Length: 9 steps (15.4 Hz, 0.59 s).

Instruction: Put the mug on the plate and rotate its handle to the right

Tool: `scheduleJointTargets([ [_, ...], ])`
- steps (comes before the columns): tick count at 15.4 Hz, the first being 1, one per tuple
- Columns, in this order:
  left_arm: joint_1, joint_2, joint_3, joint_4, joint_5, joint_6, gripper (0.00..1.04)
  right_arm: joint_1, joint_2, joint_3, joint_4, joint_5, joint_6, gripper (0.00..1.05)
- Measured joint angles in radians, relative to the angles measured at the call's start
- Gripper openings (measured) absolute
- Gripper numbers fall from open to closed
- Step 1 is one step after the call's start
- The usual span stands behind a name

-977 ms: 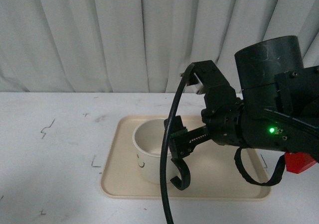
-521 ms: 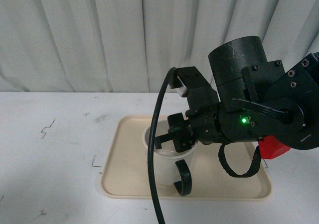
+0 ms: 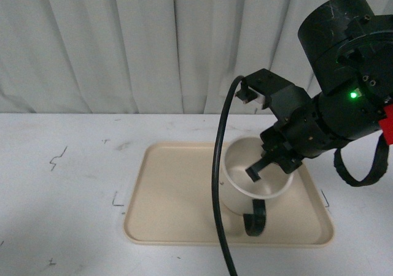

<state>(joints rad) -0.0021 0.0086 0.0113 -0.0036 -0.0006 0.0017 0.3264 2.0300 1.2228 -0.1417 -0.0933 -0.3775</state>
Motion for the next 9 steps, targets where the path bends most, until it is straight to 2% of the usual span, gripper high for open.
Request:
scheduleJointTargets([
  [3, 0.000, 0.000, 0.000, 0.000, 0.000, 0.000, 0.98, 0.016, -0.019, 0.066, -0.149, -0.004, -0.332, 0.03],
  [4, 0.000, 0.000, 0.000, 0.000, 0.000, 0.000, 0.98, 0.032, -0.016, 0.114, -0.207, 0.027, -0.444, 0.03],
  [7, 0.000, 0.000, 0.000, 0.000, 0.000, 0.000, 0.98, 0.103, 0.000, 0.245, -0.402, 0.164, -0.794, 0.03],
  [8, 0.000, 0.000, 0.000, 0.000, 0.000, 0.000, 0.98, 0.120, 0.014, 0.266, -0.459, 0.232, -0.869, 0.03],
  [9, 0.000, 0.000, 0.000, 0.000, 0.000, 0.000, 0.98, 0.129, 0.035, 0.280, -0.487, 0.301, -0.871, 0.03],
])
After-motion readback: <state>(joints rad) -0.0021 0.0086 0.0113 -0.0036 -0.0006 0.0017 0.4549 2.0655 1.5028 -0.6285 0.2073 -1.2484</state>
